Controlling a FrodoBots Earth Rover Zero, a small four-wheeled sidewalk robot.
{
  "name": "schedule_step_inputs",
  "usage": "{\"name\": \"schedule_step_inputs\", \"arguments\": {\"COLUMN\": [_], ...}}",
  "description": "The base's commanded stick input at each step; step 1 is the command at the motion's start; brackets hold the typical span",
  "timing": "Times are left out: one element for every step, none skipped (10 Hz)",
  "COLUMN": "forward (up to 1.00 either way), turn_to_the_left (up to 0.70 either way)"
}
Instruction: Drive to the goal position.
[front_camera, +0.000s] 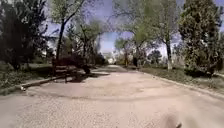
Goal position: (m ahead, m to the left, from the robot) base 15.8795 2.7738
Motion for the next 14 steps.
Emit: {"name": "schedule_step_inputs", "arguments": {"forward": [0.70, 0.70, 0.70, 0.70, 0.70, 0.70, 0.70, 0.70, 0.70, 0.70, 0.70, 0.70, 0.70, 0.70], "turn_to_the_left": [0.00, 0.00, 0.00, 0.00, 0.00, 0.00, 0.00, 0.00, 0.00, 0.00, 0.00, 0.00, 0.00, 0.00]}}
